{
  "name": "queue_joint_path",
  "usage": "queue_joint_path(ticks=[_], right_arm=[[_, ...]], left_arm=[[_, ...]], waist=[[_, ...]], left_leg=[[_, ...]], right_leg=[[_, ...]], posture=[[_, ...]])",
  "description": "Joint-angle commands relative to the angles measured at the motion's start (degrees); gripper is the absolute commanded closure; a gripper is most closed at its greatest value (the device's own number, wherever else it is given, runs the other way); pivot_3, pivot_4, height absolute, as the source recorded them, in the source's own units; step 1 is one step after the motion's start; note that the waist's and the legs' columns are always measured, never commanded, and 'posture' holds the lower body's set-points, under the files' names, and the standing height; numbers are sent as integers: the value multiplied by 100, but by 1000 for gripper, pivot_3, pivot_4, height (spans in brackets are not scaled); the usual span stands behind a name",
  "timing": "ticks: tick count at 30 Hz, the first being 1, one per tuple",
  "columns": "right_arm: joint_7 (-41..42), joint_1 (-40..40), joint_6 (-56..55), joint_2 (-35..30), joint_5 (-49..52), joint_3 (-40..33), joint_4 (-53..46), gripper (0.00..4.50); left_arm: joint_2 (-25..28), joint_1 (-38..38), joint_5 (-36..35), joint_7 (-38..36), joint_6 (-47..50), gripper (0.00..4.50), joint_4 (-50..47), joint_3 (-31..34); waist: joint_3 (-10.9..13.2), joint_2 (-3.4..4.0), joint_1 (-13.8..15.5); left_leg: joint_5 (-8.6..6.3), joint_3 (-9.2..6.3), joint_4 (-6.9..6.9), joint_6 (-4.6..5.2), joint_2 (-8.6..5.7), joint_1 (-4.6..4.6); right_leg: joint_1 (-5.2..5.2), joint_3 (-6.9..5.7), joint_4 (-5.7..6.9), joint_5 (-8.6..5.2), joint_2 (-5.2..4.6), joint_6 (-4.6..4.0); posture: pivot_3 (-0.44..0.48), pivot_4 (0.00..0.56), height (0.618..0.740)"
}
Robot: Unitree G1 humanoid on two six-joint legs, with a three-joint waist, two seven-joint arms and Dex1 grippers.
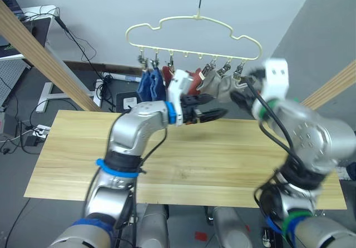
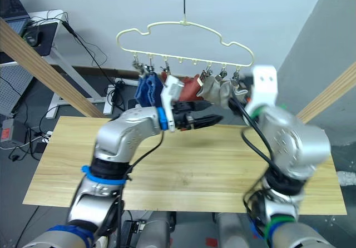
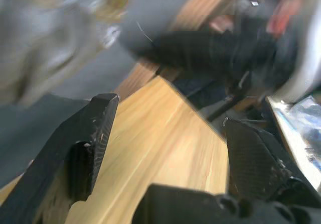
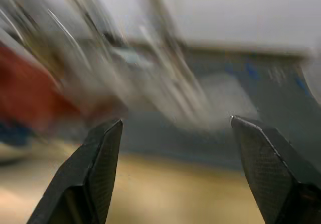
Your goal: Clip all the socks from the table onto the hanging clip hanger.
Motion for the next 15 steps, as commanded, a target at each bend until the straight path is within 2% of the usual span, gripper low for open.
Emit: queue_joint_path(ticks=[1,7,11,15], right_arm=[[542,318,42,-325,518,-24,-822,948],[1071,1015,-229,-674,877,15,-1177,948],[1551,1843,-1046,-897,1173,170,-1446,948],[1719,2511,-1804,-1097,1187,377,-1450,948]], left_arm=[[87,331,-250,114,158,630,-835,-16],[490,1040,-398,332,280,630,-1455,249],[783,1697,-465,512,219,630,-1835,570],[825,2291,-427,773,-84,630,-2186,833]], waist=[[-6,3,-58],[-96,26,-90],[-244,21,-66],[-393,13,-46]], left_leg=[[0,1,6,0,1,4],[3,-13,1,1,22,31],[4,-7,2,2,19,28],[4,-5,3,2,13,29]], right_leg=[[6,0,0,1,0,1],[15,-5,12,2,30,0],[18,-2,3,2,26,1],[24,-1,-3,1,20,1]], posture=[[-106,260,740],[-95,224,740],[-72,190,740],[-47,166,740]])
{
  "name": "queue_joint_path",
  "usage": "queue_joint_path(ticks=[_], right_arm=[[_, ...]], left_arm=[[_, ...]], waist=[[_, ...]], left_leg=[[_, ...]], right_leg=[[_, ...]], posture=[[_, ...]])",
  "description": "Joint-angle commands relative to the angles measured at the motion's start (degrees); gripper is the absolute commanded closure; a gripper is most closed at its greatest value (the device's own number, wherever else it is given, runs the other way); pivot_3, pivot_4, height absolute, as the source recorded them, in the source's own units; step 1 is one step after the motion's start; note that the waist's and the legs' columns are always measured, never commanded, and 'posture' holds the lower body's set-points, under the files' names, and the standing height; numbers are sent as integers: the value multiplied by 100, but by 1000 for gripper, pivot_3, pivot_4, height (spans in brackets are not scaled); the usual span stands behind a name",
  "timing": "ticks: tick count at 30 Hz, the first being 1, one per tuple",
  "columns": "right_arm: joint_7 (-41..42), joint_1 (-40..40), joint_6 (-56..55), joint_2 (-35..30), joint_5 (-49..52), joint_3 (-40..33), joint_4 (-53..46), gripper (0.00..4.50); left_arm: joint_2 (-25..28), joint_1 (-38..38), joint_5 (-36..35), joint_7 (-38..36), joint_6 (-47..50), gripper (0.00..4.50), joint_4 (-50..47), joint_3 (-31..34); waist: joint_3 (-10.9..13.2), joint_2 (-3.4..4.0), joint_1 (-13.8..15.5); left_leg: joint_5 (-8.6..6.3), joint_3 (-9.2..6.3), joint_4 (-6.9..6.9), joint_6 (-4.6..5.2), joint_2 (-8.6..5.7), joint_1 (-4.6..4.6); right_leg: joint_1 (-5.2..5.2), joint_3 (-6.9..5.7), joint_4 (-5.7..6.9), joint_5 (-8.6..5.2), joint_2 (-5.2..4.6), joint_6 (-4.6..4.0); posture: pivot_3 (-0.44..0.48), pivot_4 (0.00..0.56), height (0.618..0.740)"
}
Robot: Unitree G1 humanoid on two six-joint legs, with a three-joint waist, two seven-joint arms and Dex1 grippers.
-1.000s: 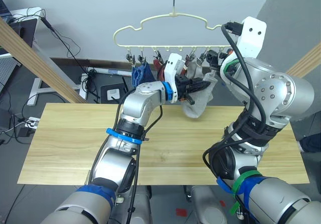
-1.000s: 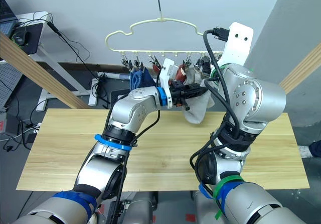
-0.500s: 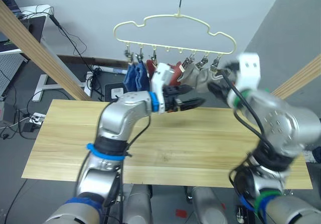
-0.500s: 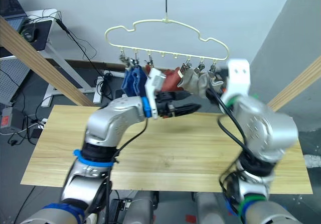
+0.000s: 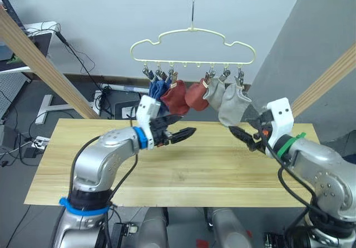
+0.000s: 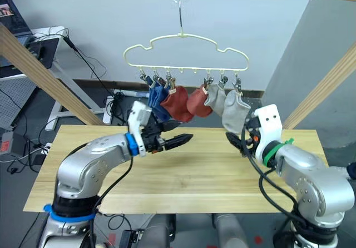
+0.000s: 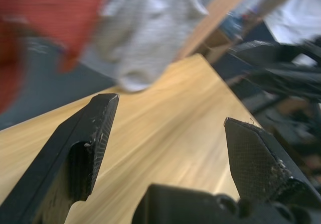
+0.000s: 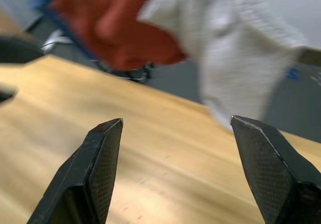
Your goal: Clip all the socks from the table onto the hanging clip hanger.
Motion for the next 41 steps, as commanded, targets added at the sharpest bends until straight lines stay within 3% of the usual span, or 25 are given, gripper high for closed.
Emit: queue_joint_path(ticks=[1,8,11,26,41], right_arm=[[200,469,-907,-225,20,194,-206,948],[407,1582,-2778,-442,-279,442,126,948],[557,2147,-3792,-435,-515,546,422,948],[1245,3826,-5650,-811,-782,729,1207,948],[1262,3971,-6168,-811,-938,889,1730,948]], left_arm=[[24,408,-71,226,-306,630,-572,268],[8,1543,-15,604,-770,630,-996,594],[-37,2155,17,816,-960,630,-1074,876],[-541,4215,240,1353,-2160,630,-1032,1401],[-646,4483,186,1398,-2814,630,-948,1457]], waist=[[-75,-9,16],[-287,-23,30],[-369,-38,42],[-539,-60,315],[-664,-63,337]], left_leg=[[0,0,2,0,0,2],[6,6,2,10,-1,72],[6,7,1,12,0,117],[13,24,3,24,5,129],[-10,39,-2,-7,12,130]], right_leg=[[3,0,0,0,0,0],[72,5,-3,-14,1,20],[117,7,-8,-27,1,-15],[121,19,-15,-48,-4,-68],[125,15,-126,-51,-23,-72]], posture=[[-47,166,740],[2,139,740],[20,139,740],[77,132,740],[101,124,740]])
